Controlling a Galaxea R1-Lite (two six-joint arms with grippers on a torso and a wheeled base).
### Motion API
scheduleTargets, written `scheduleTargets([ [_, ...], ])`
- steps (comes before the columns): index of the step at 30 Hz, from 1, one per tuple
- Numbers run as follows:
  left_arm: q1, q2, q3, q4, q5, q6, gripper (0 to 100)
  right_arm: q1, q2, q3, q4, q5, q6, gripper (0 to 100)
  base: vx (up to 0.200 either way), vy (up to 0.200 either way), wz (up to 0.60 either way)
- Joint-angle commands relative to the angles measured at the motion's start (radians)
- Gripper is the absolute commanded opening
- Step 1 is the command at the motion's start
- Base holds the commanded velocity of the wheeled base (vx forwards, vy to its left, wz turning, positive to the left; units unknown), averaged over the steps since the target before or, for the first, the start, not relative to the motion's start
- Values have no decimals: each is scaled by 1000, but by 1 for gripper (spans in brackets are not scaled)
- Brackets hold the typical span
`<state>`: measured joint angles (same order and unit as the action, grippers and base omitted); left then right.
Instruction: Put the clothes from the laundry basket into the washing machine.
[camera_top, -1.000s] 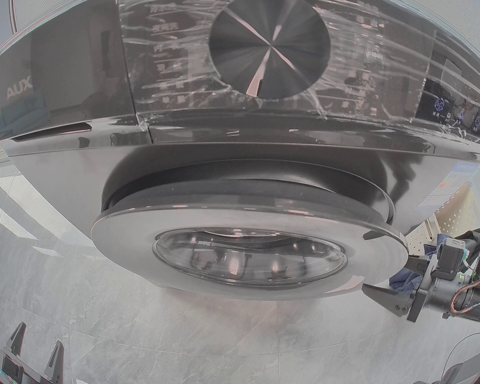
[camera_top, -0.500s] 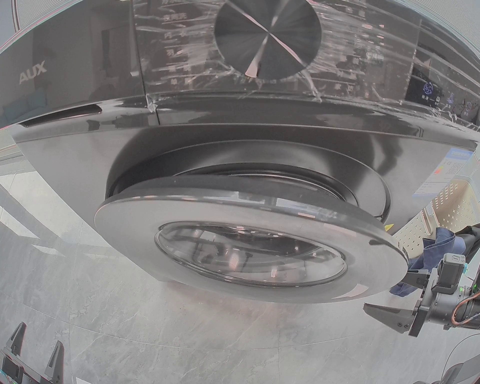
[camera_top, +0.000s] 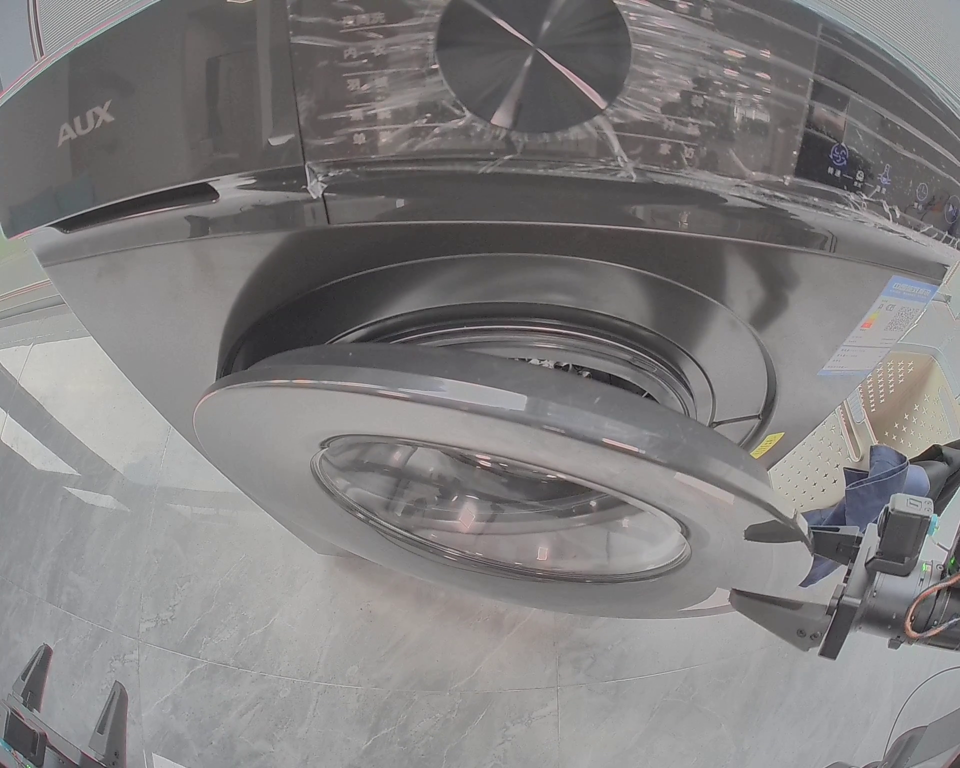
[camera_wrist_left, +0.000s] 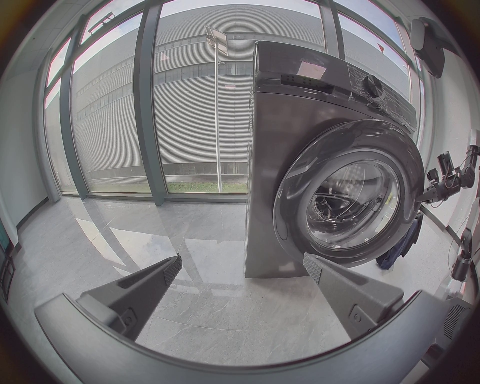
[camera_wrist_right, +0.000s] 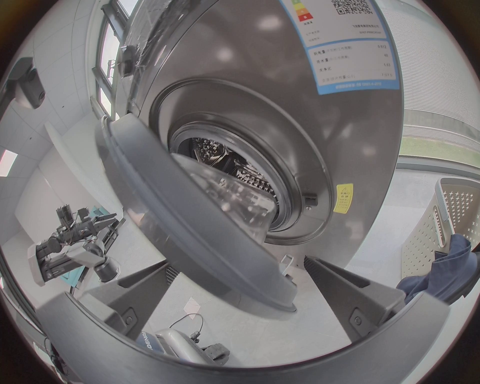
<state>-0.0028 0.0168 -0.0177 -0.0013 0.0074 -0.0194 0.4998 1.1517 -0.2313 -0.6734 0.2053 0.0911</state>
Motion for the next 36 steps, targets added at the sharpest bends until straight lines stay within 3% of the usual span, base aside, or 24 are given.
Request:
scheduleTargets([
  [1,0,-15,18,0,0,-1,100,-33,48,-36,-2,-3,3,100,-200,0,0],
  [4,0,-15,18,0,0,-1,100,-26,65,-25,-2,-3,3,100,-200,0,0],
  [14,0,-15,18,0,0,-1,100,39,28,41,-2,5,-1,100,0,0,0],
  [22,0,-15,18,0,0,-1,100,-20,63,-45,-3,-3,6,100,0,0,0],
  [25,0,-15,18,0,0,-1,100,-46,102,-60,-11,-3,4,100,-200,0,0],
  [28,0,-15,18,0,0,-1,100,-33,118,-40,-51,-3,7,100,-200,0,0],
  [36,0,-15,18,0,0,-2,100,40,117,24,-66,2,9,100,0,0,0],
])
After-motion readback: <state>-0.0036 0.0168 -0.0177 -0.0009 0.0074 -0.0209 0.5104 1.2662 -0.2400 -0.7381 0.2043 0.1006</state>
